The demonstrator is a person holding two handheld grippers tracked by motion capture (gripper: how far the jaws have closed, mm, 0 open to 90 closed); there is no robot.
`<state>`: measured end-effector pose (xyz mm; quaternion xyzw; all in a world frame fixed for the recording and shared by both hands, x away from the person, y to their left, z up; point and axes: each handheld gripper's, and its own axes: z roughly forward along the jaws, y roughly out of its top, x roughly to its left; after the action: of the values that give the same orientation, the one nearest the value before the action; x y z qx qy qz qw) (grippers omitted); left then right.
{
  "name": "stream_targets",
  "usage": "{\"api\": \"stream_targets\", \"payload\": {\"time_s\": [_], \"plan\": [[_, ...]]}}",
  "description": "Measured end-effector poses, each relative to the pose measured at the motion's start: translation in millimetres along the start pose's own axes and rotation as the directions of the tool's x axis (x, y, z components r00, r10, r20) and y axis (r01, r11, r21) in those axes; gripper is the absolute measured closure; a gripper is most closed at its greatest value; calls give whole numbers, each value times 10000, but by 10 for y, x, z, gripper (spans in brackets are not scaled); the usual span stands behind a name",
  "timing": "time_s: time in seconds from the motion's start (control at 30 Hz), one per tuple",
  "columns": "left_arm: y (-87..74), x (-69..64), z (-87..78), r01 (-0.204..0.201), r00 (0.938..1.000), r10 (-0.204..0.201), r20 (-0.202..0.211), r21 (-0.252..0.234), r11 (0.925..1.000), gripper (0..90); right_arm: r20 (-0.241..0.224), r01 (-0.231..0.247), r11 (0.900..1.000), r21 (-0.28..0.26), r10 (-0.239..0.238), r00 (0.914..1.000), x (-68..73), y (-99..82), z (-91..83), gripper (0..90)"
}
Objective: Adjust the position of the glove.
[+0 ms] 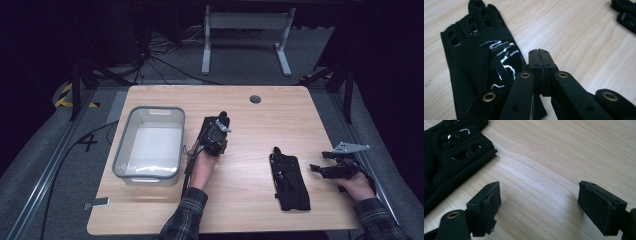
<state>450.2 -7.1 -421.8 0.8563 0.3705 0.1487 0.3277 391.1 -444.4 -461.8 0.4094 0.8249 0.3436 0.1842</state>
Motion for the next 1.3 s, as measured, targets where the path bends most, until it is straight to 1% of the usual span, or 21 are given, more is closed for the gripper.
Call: {"api": "stream_targets", "payload": {"time_s": [0.03,0.1,0.17,0.2,0.27,0.37,0.47,0.57,0.6,0.63,0.67,0.77,0.8,0.9,0.93,0.97,1.07,1.17,1.3], "plan": [[10,16,30,40,9999,-40,-115,81,10000,898,-1,1,10000,-1,-1,10000,0,0,0,191],[14,38,78,165,9997,-163,-161,152,9997,898,-1,0,10000,-2,0,10000,0,0,0,191],[11,57,136,151,9995,-143,-267,289,9995,898,-3,1,10000,-1,-1,10000,0,0,0,191],[3,60,168,237,9994,-228,-263,369,9990,898,-4,-2,10000,-2,2,10000,0,0,0,191],[-11,66,229,250,9984,-220,-530,568,9981,898,-5,1,10000,0,-1,10000,0,0,0,190],[-31,94,283,396,9976,-354,-598,712,9967,898,-4,1,10000,-1,-1,10000,0,0,0,191],[-54,120,317,467,9977,-428,-521,759,9960,898,-4,1,10000,0,-1,10000,0,0,0,190],[-64,136,319,529,9981,-505,-347,718,9960,898,-4,2,10000,-2,-2,10000,0,0,0,190],[-78,148,311,572,9983,-563,-150,704,9959,898,-2,1,10000,-2,-1,10000,0,0,0,190],[-83,150,307,576,9983,-573,-56,700,9959,899,-4,0,10000,-2,0,10000,0,0,0,190],[-83,150,307,576,9983,-573,-56,700,9959,899,-3,4,10000,-1,-4,10000,0,0,0,190],[-98,136,292,577,9981,-592,193,741,9956,899,-6,3,10000,0,-3,10000,0,0,0,190],[-105,116,292,669,9972,-691,291,710,9952,899,-6,3,10000,2,-3,10000,0,0,0,190],[-116,36,275,450,9969,-500,610,796,9958,899,-5,2,10000,1,-2,10000,0,0,0,190],[-121,-7,268,254,9965,-317,776,818,9963,899,-6,4,10000,2,-4,10000,0,0,0,190],[-121,-7,268,254,9965,-317,776,818,9963,899,-6,4,10000,2,-4,10000,0,0,0,190],[-146,-110,245,58,9929,-159,1175,859,9963,899,-6,6,10000,1,-6,10000,0,0,0,190],[-165,-193,220,-206,9914,86,1308,908,9957,900,-5,2,10000,2,-2,10000,0,0,0,189],[-198,-295,194,-350,9863,199,1636,899,9953,900,-6,5,10000,1,-5,10000,0,-1,0,190]]}}
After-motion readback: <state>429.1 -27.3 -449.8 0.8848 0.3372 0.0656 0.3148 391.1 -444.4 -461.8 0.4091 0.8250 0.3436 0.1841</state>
